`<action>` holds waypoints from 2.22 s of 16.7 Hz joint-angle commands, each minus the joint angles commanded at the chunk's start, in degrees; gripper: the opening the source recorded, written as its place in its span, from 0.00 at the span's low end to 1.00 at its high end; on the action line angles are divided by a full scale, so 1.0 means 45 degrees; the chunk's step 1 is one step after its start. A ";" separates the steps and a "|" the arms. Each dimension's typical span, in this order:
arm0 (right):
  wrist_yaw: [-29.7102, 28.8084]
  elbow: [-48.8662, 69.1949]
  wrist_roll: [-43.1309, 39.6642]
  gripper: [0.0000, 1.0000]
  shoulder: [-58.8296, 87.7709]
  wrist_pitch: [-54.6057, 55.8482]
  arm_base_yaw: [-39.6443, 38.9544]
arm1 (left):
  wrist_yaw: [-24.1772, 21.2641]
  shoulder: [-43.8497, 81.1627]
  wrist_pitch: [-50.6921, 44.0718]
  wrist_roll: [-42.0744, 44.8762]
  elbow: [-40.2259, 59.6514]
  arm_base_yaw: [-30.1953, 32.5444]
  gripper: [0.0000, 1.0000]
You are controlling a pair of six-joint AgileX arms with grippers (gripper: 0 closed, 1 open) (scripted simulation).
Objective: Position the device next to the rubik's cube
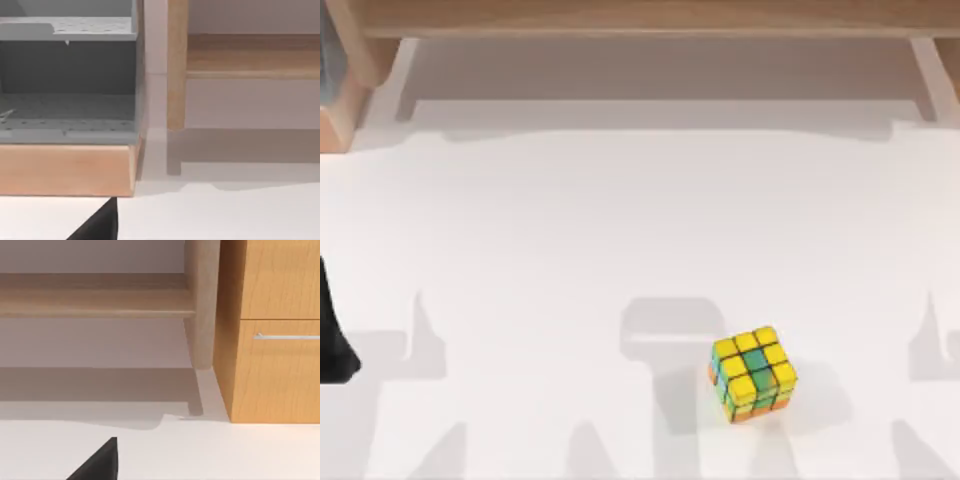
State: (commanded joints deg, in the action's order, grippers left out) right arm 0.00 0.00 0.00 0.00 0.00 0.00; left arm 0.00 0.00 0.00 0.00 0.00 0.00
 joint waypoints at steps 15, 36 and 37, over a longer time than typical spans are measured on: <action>0.0000 0.0000 0.0000 1.00 0.0000 0.0000 0.0000 | -0.0087 1.0524 -0.5562 0.1939 0.6544 -0.6604 1.00; 0.0000 0.0000 0.0000 1.00 0.0000 0.0000 0.0000 | -0.0004 2.1998 -0.9998 0.2196 1.2009 -1.0376 1.00; 0.0000 0.0000 0.0000 1.00 0.0000 0.0000 0.0000 | -0.0004 2.2198 -0.9567 0.2205 1.1830 -1.0383 1.00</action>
State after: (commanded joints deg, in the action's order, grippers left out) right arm 0.00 0.00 0.00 0.00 0.00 0.00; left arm -0.02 99.89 -43.05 9.92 53.24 -46.72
